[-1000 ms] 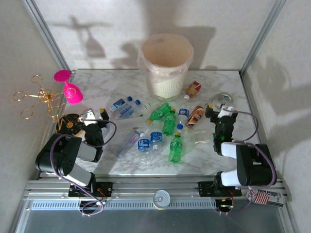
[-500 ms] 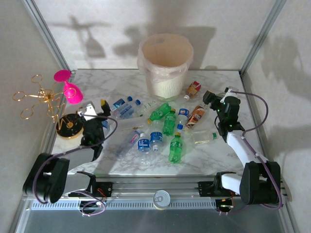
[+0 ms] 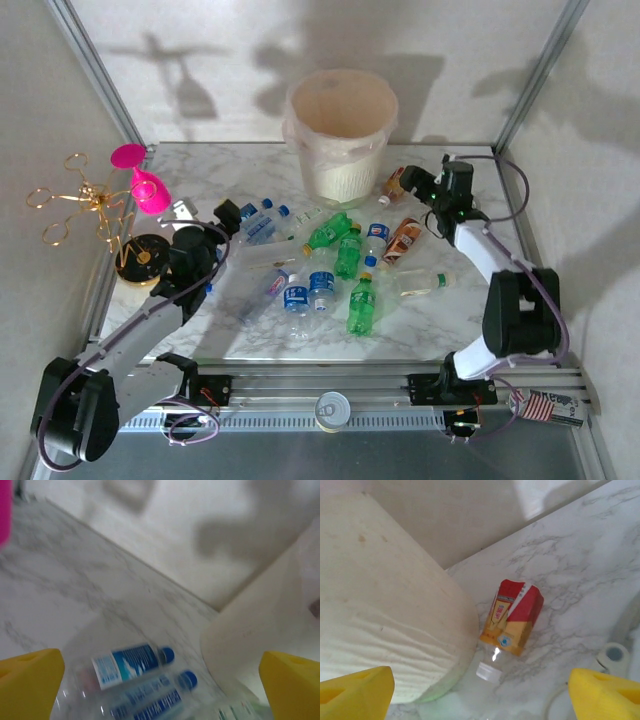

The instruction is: Put the plastic bottles in the bin

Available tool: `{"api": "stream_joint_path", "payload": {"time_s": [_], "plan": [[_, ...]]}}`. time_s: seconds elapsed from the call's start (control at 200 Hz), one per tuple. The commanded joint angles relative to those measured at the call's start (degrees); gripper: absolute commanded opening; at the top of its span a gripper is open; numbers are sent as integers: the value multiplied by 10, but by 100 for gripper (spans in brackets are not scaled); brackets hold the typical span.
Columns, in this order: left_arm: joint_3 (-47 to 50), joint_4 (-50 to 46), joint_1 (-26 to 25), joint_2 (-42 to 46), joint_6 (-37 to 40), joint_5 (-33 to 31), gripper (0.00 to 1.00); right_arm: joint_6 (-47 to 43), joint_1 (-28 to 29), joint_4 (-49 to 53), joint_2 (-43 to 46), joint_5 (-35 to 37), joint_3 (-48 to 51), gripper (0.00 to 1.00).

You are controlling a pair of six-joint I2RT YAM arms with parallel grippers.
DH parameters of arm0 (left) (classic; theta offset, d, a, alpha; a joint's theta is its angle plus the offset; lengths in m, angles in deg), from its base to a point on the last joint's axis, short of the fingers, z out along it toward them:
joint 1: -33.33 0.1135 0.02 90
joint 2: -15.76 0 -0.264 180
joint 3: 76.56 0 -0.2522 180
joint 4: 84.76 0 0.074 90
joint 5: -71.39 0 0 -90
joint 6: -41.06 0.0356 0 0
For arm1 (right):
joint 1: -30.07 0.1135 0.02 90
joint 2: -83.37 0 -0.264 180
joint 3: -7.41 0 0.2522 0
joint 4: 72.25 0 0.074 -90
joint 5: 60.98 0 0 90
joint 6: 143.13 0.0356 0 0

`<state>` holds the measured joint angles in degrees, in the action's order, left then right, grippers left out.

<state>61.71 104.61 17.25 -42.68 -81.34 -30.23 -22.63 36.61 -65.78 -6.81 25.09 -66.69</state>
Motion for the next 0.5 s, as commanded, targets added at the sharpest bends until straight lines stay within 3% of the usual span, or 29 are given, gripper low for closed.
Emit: {"api": "stream_joint_path", "payload": {"time_s": [0.0,0.245,0.496], "plan": [[-18,-89,-20,18,-77,45,99,26,1,25,-73,-10,-70,90],[38,-64,-80,33,-131,73,99,63,1,53,-245,-14,-202,87],[72,-64,-116,25,-151,86,100,93,5,49,-319,-22,-231,85]]}}
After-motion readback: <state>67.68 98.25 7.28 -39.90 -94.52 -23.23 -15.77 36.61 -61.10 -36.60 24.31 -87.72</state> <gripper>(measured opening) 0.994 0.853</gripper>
